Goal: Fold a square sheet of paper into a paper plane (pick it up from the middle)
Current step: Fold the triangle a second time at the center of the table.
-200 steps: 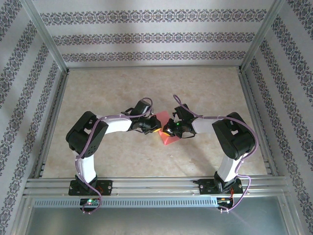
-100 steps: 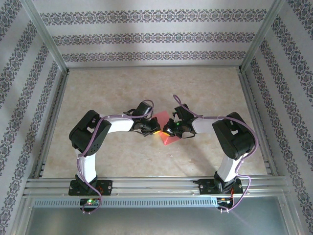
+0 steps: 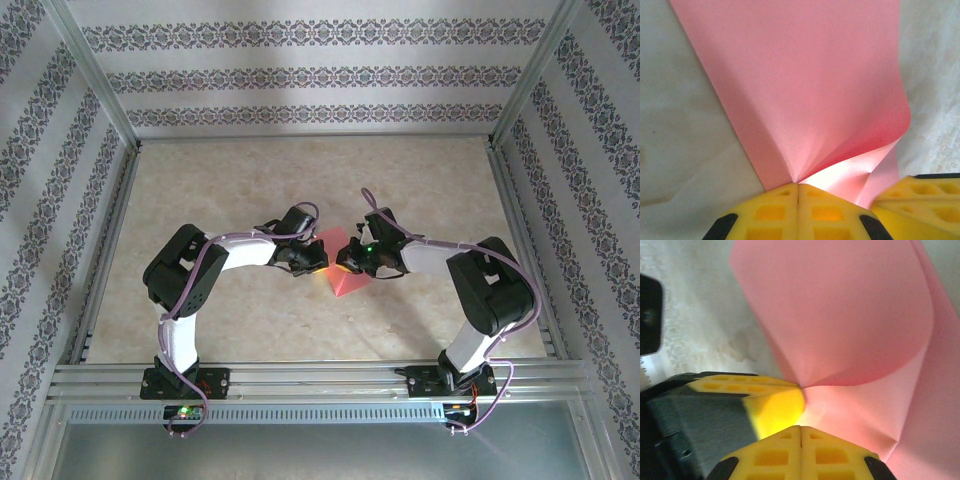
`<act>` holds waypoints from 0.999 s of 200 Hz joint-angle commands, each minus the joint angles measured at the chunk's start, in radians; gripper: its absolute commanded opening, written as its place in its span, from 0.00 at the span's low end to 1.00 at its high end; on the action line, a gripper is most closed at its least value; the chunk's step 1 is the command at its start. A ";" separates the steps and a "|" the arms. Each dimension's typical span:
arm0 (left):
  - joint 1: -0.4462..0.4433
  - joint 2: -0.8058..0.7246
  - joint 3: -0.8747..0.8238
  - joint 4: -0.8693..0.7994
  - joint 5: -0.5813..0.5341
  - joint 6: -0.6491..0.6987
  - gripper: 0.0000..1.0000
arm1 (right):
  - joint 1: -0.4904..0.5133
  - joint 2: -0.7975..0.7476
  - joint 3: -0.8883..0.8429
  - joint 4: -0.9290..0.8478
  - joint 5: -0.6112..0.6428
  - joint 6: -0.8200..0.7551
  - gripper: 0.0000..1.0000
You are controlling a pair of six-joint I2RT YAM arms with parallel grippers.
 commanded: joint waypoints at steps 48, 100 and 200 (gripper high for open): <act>-0.012 0.066 0.062 -0.214 -0.124 0.136 0.00 | -0.020 0.048 -0.010 -0.037 0.045 -0.108 0.06; -0.012 0.094 0.093 -0.269 -0.156 0.186 0.00 | -0.030 0.089 -0.066 0.002 0.099 -0.045 0.06; -0.009 0.138 0.173 -0.361 -0.170 0.314 0.00 | -0.033 0.053 0.064 -0.002 0.007 -0.172 0.07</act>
